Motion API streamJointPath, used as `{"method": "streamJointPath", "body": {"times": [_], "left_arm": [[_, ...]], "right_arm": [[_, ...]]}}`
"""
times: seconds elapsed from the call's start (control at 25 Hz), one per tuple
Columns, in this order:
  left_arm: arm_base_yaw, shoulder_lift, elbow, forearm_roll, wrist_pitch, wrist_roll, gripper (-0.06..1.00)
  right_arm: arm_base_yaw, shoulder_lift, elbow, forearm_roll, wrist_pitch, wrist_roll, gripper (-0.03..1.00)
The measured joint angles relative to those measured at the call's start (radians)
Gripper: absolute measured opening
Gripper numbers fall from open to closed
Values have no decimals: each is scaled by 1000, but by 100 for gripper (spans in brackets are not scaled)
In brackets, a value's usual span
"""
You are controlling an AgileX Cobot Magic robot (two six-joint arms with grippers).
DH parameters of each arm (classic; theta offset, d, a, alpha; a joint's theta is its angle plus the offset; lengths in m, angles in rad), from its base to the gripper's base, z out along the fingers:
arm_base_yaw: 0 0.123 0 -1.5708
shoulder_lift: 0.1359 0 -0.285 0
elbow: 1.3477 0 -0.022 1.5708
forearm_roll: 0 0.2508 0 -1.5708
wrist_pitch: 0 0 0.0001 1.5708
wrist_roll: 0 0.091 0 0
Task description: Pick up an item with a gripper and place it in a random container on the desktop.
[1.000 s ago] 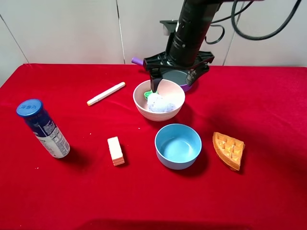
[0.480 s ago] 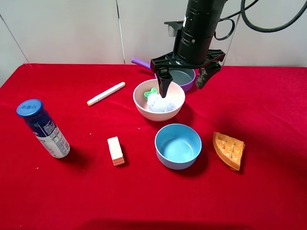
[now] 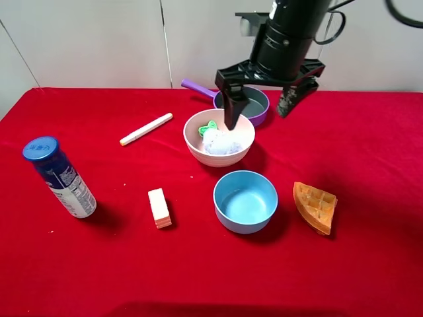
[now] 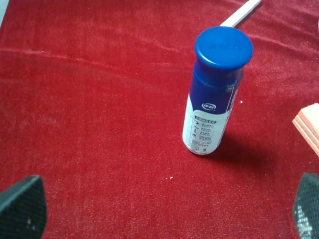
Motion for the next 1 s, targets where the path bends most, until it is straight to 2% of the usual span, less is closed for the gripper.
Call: {"method": "streamJointPath", "body": {"times": [0.44, 1.0], "left_arm": [[0, 0, 0, 0, 0, 0, 99], [0, 0, 0, 0, 0, 0, 99]], "right_arm": [[0, -205, 195, -44, 0, -14, 69], [0, -587, 440, -63, 5, -15, 69]]}}
